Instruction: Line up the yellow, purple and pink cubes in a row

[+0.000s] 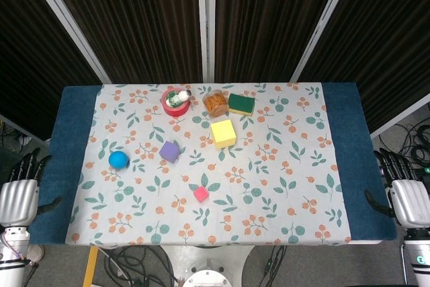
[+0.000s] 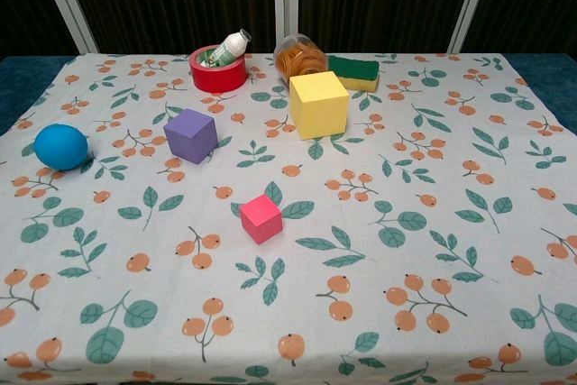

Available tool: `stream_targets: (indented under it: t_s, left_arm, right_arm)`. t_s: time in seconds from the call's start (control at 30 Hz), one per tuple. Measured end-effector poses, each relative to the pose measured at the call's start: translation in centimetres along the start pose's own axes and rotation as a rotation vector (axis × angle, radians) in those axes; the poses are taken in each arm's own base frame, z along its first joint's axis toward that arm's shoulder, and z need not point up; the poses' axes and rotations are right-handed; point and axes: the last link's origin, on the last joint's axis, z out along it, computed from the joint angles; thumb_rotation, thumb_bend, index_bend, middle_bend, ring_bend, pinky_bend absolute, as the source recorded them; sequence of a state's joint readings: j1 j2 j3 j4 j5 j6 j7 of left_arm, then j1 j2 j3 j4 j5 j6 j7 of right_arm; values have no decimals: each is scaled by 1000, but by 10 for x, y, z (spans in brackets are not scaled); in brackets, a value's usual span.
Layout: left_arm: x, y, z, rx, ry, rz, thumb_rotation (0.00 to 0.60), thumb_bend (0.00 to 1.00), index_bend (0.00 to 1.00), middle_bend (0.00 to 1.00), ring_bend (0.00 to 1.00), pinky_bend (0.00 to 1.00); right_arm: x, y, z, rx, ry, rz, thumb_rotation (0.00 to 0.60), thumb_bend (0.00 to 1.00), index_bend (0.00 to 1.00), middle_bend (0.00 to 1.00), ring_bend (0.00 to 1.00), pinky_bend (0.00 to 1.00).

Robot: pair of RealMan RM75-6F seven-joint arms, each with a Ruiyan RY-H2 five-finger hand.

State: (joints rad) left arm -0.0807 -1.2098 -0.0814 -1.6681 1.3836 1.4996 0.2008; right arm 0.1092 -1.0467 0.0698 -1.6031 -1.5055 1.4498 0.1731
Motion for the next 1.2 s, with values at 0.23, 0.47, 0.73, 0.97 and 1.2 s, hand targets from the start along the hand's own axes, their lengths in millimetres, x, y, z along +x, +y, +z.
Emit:
stream_targets:
  t_s: [0.23, 0.47, 0.73, 0.97, 1.2]
  left_arm:
    - [-1, -1, -1, 2, -7, -7, 600, 123, 186, 66, 51, 144]
    - [-2, -1, -3, 3, -14, -19, 600, 122, 186, 66, 51, 144]
    - [-1, -1, -5, -1, -3, -26, 600, 122, 186, 65, 51, 144]
    - [0, -4, -10, 7, 2, -33, 600, 122, 186, 66, 51, 144]
    - [3, -5, -15, 6, 12, -34, 600, 122, 186, 66, 51, 144]
  right_arm:
    - [-2, -1, 0, 8, -6, 3, 600, 247, 0, 38, 0, 44]
    - [-4, -4, 5, 27, -29, 7, 600, 245, 0, 38, 0, 44]
    - [-8, -31, 47, 140, -118, 0, 600, 242, 0, 38, 0, 44]
    - [-25, -88, 112, 295, -257, -28, 600, 146, 0, 38, 0, 73]
    - [-62, -174, 185, 426, -389, -71, 600, 26, 0, 38, 0, 82]
